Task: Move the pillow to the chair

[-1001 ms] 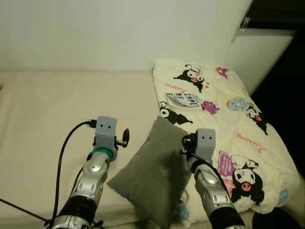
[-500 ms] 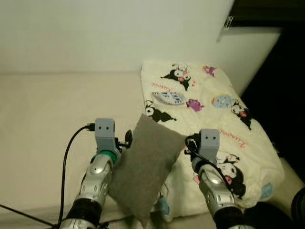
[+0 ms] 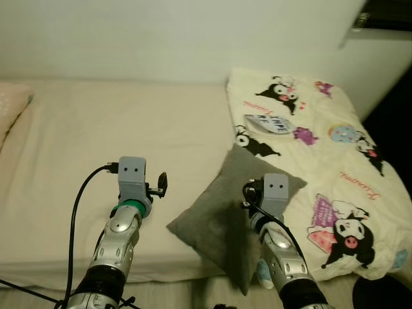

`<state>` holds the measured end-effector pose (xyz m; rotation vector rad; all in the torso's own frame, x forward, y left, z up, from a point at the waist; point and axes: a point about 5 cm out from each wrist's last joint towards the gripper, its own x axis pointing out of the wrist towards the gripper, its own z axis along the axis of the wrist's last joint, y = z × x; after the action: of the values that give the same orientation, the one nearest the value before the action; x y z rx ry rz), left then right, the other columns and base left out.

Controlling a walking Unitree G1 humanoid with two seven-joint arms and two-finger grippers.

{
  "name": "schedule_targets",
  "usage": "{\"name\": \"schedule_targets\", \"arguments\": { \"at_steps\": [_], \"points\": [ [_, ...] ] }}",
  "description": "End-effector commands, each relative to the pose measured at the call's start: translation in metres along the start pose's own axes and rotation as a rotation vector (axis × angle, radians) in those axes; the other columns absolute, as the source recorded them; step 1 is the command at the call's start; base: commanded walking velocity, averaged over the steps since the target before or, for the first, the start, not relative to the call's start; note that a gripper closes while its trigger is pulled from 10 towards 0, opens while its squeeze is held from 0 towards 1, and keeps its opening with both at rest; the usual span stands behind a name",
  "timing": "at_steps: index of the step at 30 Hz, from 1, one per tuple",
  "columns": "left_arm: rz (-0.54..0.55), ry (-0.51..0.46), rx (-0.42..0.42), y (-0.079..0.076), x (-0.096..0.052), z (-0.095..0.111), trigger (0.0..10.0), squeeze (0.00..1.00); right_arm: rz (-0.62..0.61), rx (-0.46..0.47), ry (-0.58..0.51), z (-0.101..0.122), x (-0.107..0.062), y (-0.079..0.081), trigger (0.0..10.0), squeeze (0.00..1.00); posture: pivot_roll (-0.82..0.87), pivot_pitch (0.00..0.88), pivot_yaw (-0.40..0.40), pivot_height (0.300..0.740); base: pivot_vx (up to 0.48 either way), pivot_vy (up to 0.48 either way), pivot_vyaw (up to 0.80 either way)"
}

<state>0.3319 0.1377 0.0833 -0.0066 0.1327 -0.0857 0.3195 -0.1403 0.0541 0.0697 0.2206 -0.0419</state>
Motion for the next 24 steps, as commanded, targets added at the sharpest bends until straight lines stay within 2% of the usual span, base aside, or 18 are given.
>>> {"name": "schedule_targets", "arguments": {
  "at_steps": [1, 20, 24],
  "points": [
    [-0.023, 0.010, 0.013, -0.0063, 0.0004, -0.0025, 10.0, 0.00, -0.036, 0.000, 0.019, -0.0056, -0.0020, -0.0094, 10.0, 0.00, -0.05, 0.022, 0.010, 0.740, 0.000, 0.000, 0.00],
    [-0.031, 0.001, 0.014, -0.0087, 0.0040, 0.0012, 10.0, 0.00, -0.044, 0.005, 0.016, -0.0016, 0.0016, -0.0104, 10.0, 0.00, -0.05, 0.007, 0.003, 0.740, 0.000, 0.000, 0.00],
    [-0.024, -0.008, 0.010, -0.0080, 0.0051, 0.0035, 10.0, 0.00, -0.043, 0.011, 0.020, -0.0008, 0.0031, -0.0105, 10.0, 0.00, -0.04, 0.000, -0.004, 0.740, 0.000, 0.000, -0.80]
  ]
}}
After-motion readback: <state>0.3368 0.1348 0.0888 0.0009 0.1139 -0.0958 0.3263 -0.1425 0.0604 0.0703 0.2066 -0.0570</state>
